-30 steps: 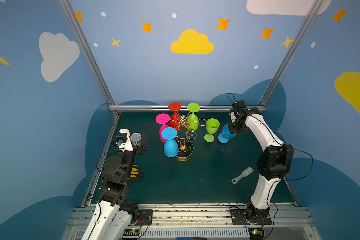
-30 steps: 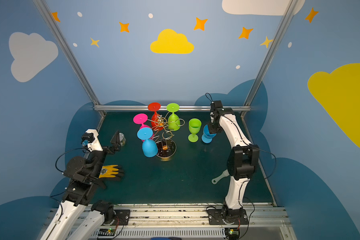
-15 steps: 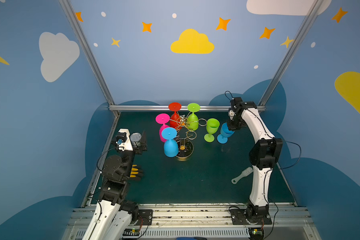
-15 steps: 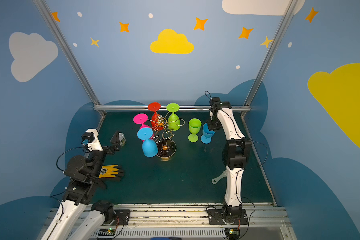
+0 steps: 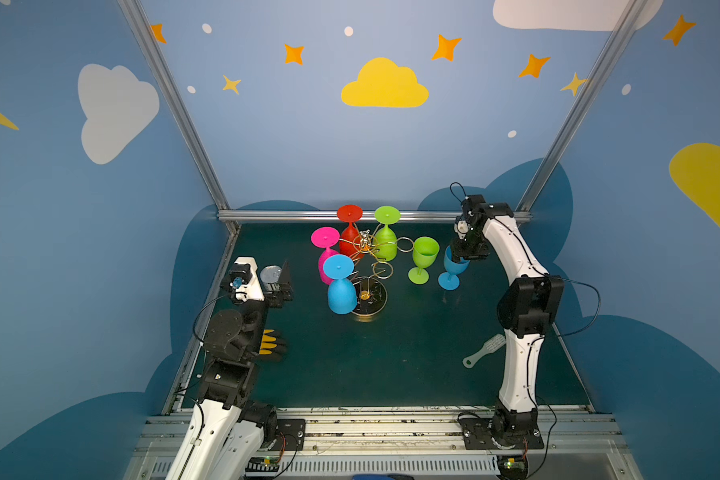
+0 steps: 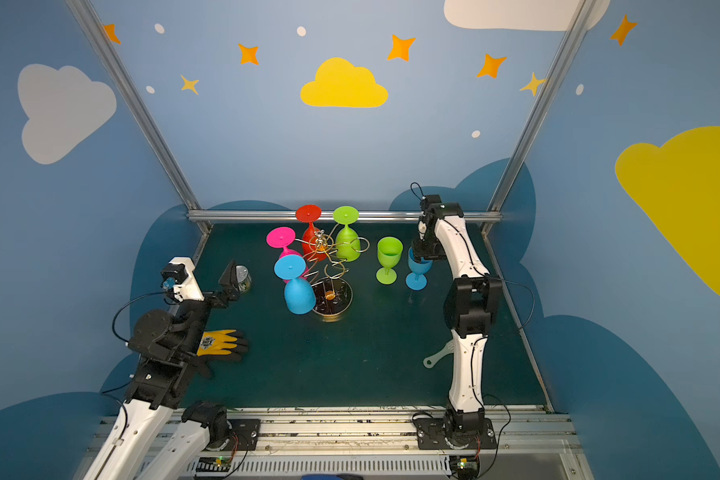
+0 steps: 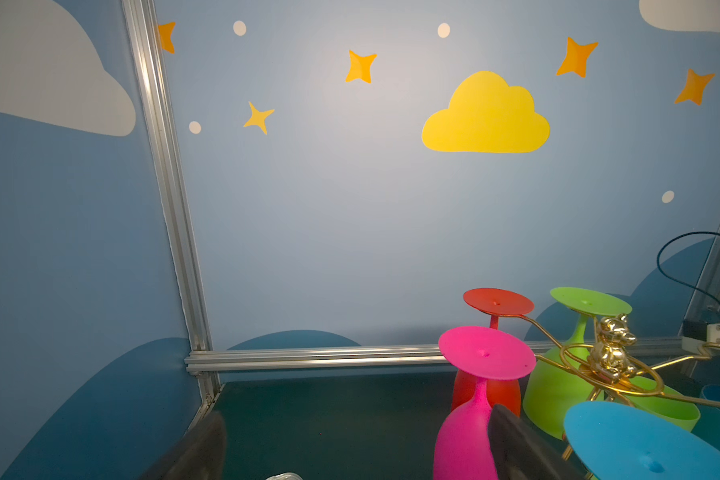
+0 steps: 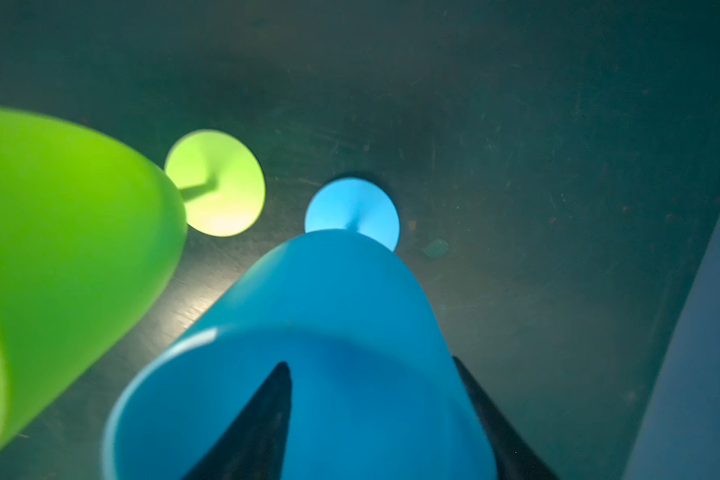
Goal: Take the wine glass off the wine glass rack
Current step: 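Lower the blue glass upright onto the table beside the lime glass with the right gripper, then open the right gripper and lift it off the standing blue glass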
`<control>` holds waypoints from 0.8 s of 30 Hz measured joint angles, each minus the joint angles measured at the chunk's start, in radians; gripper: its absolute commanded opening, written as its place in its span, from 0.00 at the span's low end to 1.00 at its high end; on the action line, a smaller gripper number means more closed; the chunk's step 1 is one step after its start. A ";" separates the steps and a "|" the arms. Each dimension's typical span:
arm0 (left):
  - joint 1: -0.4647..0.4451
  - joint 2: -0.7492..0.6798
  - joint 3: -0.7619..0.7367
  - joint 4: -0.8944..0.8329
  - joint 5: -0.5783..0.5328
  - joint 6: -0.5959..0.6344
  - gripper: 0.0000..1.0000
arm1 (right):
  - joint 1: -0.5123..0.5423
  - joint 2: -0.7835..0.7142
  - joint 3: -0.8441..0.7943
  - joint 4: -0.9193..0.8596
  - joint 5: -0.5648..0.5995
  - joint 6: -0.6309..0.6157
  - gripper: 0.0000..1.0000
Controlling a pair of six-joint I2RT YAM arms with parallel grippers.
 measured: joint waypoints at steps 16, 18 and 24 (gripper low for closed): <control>0.005 -0.007 0.000 -0.001 -0.004 -0.019 0.96 | -0.081 -0.322 -0.252 0.208 -0.104 0.056 0.68; 0.006 -0.002 0.000 -0.010 -0.016 -0.035 0.96 | -0.081 -0.420 -0.365 0.272 -0.135 0.065 0.68; 0.015 0.047 0.031 -0.114 -0.044 -0.122 0.93 | -0.079 -0.838 -0.837 0.632 -0.239 0.094 0.74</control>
